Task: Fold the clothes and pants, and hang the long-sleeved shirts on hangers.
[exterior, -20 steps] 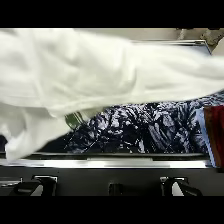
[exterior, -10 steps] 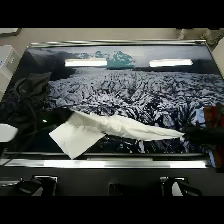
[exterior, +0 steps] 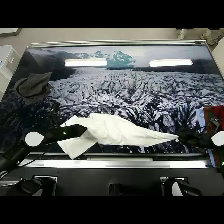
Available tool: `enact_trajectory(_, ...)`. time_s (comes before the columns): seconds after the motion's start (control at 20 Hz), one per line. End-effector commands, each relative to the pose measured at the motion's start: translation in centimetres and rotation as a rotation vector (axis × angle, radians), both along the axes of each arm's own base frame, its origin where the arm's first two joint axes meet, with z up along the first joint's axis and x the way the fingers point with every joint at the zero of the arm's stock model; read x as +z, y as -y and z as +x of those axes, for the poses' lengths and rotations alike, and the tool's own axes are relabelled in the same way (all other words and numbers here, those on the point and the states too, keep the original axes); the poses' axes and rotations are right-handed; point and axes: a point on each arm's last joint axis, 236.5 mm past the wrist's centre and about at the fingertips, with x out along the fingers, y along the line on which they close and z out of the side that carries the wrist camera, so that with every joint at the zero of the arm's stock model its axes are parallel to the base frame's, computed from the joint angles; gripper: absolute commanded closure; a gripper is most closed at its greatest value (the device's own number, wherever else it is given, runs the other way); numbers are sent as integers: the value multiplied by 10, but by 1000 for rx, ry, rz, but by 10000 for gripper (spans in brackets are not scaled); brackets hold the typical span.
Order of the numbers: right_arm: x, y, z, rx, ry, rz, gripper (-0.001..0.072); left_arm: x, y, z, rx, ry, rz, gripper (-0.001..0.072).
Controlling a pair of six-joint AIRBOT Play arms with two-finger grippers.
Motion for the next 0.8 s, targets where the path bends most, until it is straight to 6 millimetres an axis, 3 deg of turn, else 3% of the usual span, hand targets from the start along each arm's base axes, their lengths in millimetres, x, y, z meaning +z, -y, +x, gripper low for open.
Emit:
enact_trajectory(0.0, 4, 5, 12, -22, 54, -14, 480, 19, 6, 11, -4, 52, -17, 686)
enact_trajectory(0.05, 12, 7, 18, -22, 75, -22, 150, 31, 8, 17, -12, 86, -21, 686)
enact_trajectory(0.1, 23, 10, 25, -22, 104, -33, 59, 44, 9, 24, -10, 116, -31, 686)
enact_trajectory(0.2, 48, 7, 36, -16, 151, -18, 60, 61, 10, 33, -4, 151, -44, 686)
enact_trajectory(0.3, 54, -35, 30, 50, 134, 149, 59, 61, 10, 33, -4, 150, -41, 686)
enact_trajectory(0.45, 20, -108, -18, 178, -28, 454, 59, 52, 11, 34, -6, 127, -33, 686)
enact_trajectory(0.55, -9, -136, -51, 172, -123, 586, 59, 50, 11, 34, -7, 120, -31, 686)
enact_trajectory(0.75, -37, -155, -53, 60, -89, 692, 64, 49, 12, 32, -14, 112, -31, 686)
